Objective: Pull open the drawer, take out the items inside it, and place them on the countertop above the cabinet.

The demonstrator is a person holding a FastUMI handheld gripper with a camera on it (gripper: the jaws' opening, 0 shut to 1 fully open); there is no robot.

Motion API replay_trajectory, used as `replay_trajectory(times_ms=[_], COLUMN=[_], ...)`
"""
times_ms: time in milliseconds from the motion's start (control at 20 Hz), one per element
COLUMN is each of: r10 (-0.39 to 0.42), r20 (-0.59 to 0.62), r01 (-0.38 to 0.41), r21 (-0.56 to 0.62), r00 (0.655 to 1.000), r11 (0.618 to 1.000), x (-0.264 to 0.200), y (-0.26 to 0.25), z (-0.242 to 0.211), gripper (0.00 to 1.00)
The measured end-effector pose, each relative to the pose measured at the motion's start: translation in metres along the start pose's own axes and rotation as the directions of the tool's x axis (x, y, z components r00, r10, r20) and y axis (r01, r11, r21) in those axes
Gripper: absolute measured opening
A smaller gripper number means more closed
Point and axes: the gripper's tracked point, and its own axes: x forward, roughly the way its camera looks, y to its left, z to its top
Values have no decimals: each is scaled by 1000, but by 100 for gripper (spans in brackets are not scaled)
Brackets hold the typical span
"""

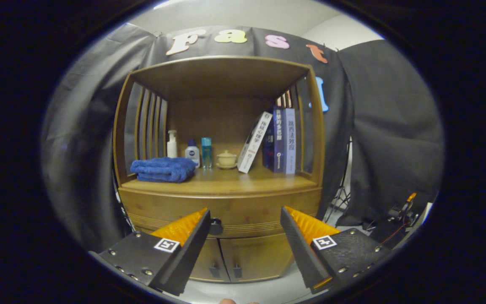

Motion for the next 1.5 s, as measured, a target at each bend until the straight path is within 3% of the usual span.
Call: replay_trajectory(times_ms=[150,450,900,1250,1500], r10=[43,107,139,134,122], r20=[-46,-98,-105,-136,-139], r01=[-42,-105,-141,-137,-125], r21=[13,23,-14,-17,-14], r00=[998,989,985,982,983], r11=[999,994,990,990,992], x=[29,83,126,108,85], y=[17,44,63,62,61], z=[-30,-70,-94,-92,-93], gripper=[99,90,48,32,33])
